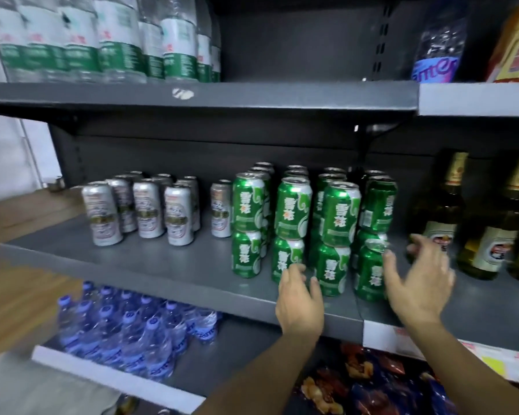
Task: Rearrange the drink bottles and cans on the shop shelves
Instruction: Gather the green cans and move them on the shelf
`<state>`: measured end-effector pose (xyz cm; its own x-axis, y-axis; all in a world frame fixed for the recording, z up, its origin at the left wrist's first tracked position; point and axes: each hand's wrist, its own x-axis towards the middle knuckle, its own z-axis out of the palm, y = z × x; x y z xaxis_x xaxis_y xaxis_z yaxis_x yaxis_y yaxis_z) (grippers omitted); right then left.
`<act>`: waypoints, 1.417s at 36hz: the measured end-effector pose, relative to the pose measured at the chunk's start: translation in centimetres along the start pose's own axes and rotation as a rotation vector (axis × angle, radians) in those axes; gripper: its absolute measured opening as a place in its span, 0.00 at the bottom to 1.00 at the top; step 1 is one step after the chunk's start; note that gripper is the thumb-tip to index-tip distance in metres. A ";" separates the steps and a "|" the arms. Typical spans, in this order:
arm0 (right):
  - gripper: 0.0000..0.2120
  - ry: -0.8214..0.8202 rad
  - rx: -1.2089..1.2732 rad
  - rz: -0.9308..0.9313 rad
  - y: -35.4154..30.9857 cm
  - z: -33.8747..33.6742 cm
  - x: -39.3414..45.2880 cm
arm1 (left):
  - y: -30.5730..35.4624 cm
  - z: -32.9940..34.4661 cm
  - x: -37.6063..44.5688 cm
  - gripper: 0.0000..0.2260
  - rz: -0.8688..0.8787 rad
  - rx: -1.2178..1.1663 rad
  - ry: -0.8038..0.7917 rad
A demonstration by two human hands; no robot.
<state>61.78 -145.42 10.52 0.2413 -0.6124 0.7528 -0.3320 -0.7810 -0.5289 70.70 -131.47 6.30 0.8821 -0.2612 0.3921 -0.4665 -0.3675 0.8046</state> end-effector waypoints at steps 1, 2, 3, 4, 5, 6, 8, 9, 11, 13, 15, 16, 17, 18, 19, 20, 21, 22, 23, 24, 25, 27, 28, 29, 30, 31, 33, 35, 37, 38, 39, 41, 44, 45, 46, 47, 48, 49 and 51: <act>0.29 -0.008 0.013 -0.062 -1.3 0.3 -0.5 | -0.5 -0.8 0.3 0.08 0.015 0.008 0.035; 0.28 -0.020 0.021 -0.131 -2.6 0.8 -1.0 | -1.1 -1.5 0.8 0.06 0.020 0.008 0.070; 0.26 -0.029 0.032 -0.204 -4.2 1.3 -1.6 | -1.6 -2.4 1.4 0.06 0.022 -0.001 0.110; 0.25 -0.039 0.049 -0.275 -5.8 1.9 -2.1 | -2.1 -3.3 2.1 0.05 0.020 -0.010 0.145; 0.23 -0.046 0.066 -0.347 -7.3 2.7 -2.6 | -2.7 -4.3 2.8 0.05 0.015 -0.013 0.176; 0.22 -0.057 0.078 -0.420 -8.9 3.5 -3.1 | -3.3 -5.4 3.6 0.05 0.009 -0.008 0.203; 0.20 -0.088 0.088 -0.536 -12.0 5.4 -4.3 | -5.0 -7.8 5.4 0.05 -0.001 -0.001 0.254; 0.19 -0.100 0.090 -0.579 -13.5 6.5 -4.9 | -6.0 -9.0 6.3 0.05 -0.008 0.000 0.278; 0.18 -0.109 0.095 -0.637 -16.5 9.1 -6.0 | -8.6 -11.9 8.4 0.07 -0.021 0.006 0.313; 0.17 -0.145 0.079 -0.666 -18.3 11.2 -6.7 | -10.7 -14.3 10.1 0.10 -0.054 0.025 0.344; 0.15 -0.193 0.044 -0.687 -20.6 14.3 -7.6 | -13.6 -17.6 12.3 0.14 -0.098 0.066 0.365; 0.15 -0.220 0.016 -0.673 -21.7 15.8 -8.1 | -15.2 -19.2 13.5 0.17 -0.120 0.090 0.377; 0.15 -0.239 -0.015 -0.648 -22.7 17.2 -8.5 | -16.7 -20.8 14.7 0.20 -0.142 0.109 0.385; 0.15 -0.258 -0.042 -0.619 -23.6 18.7 -8.9 | -18.1 -22.4 15.9 0.23 -0.164 0.121 0.396; 0.15 -0.276 -0.066 -0.587 -24.4 20.0 -9.3 | -19.4 -23.8 17.0 0.26 -0.185 0.128 0.408; 0.14 -0.289 -0.088 -0.556 -25.1 21.2 -9.6 | -20.5 -25.1 18.1 0.29 -0.201 0.129 0.422; 0.12 -0.295 -0.108 -0.524 -25.7 22.4 -9.8 | -21.5 -26.3 19.1 0.32 -0.213 0.126 0.430; 0.11 -0.301 -0.125 -0.493 -26.3 23.3 -10.0 | -22.7 -27.2 20.2 0.35 -0.221 0.116 0.432; 0.11 -0.305 -0.141 -0.463 -26.8 24.0 -10.2 | -23.7 -28.1 21.2 0.38 -0.226 0.096 0.433; 0.11 -0.304 -0.155 -0.432 -27.3 24.7 -10.3 | -24.8 -28.8 22.3 0.41 -0.229 0.073 0.428; 0.11 -0.302 -0.164 -0.399 -27.7 25.1 -10.4 | -25.7 -29.4 23.4 0.44 -0.235 0.055 0.411; 0.11 -0.299 -0.172 -0.338 -28.5 25.9 -10.6 | -27.0 -30.4 25.2 0.48 -0.272 0.016 0.349; 0.11 -0.305 -0.173 -0.312 -28.8 26.2 -10.6 | -27.5 -30.8 26.0 0.49 -0.300 -0.018 0.316; 0.12 -0.314 -0.171 -0.285 -29.0 26.5 -10.7 | -27.8 -31.1 26.8 0.51 -0.333 -0.060 0.284; 0.12 -0.323 -0.169 -0.255 -29.2 26.8 -10.8 | -28.2 -31.1 27.5 0.52 -0.365 -0.100 0.253; 0.12 -0.335 -0.167 -0.221 -29.4 27.0 -10.9 | -28.6 -31.1 28.1 0.53 -0.394 -0.128 0.222; 0.11 -0.366 -0.152 -0.138 -29.7 27.5 -11.2 | -29.5 -30.8 28.9 0.50 -0.409 -0.162 0.156; 0.12 -0.383 -0.128 -0.086 -29.8 27.8 -11.5 | -30.1 -30.7 29.0 0.40 -0.377 -0.155 0.132; 0.13 -0.392 -0.104 -0.059 -29.8 27.9 -11.5 | -30.2 -30.9 28.5 0.30 -0.359 -0.092 0.162; 0.12 -0.392 -0.094 -0.047 -29.8 27.8 -11.5 | -30.0 -31.0 28.2 0.28 -0.358 -0.062 0.181; 0.12 -0.389 -0.081 -0.040 -29.8 27.8 -11.4 | -29.6 -31.0 27.6 0.27 -0.353 -0.041 0.199; 0.13 -0.391 -0.046 -0.042 -30.1 27.6 -11.2 | -28.4 -30.8 26.4 0.27 -0.309 -0.045 0.218; 0.22 -0.403 0.066 -0.055 -31.3 27.0 -11.3 | -26.2 -29.7 24.8 0.26 -0.154 -0.110 0.185; 0.26 -0.408 0.118 -0.060 -31.9 26.7 -11.4 | -25.3 -29.2 24.4 0.26 -0.105 -0.119 0.162; 0.29 -0.419 0.164 -0.067 -32.4 26.4 -11.6 | -24.5 -28.7 24.1 0.26 -0.062 -0.115 0.135; 0.32 -0.434 0.200 -0.078 -32.9 26.1 -11.7 | -23.6 -28.2 23.8 0.26 -0.028 -0.105 0.102; 0.34 -0.459 0.226 -0.082 -33.3 25.9 -11.8 | -22.7 -27.5 23.4 0.26 -0.005 -0.092 0.062; 0.36 -0.488 0.251 -0.076 -33.6 25.6 -11.9 | -21.9 -26.9 23.0 0.26 0.005 -0.081 0.017; 0.38 -0.531 0.306 -0.014 -33.6 25.3 -12.0 | -20.7 -25.7 22.0 0.26 0.010 -0.057 -0.062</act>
<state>93.12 -114.95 9.29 0.6911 -0.5180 0.5040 -0.0676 -0.7407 -0.6684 101.51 -106.68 9.71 0.8707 -0.3202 0.3732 -0.4692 -0.3140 0.8254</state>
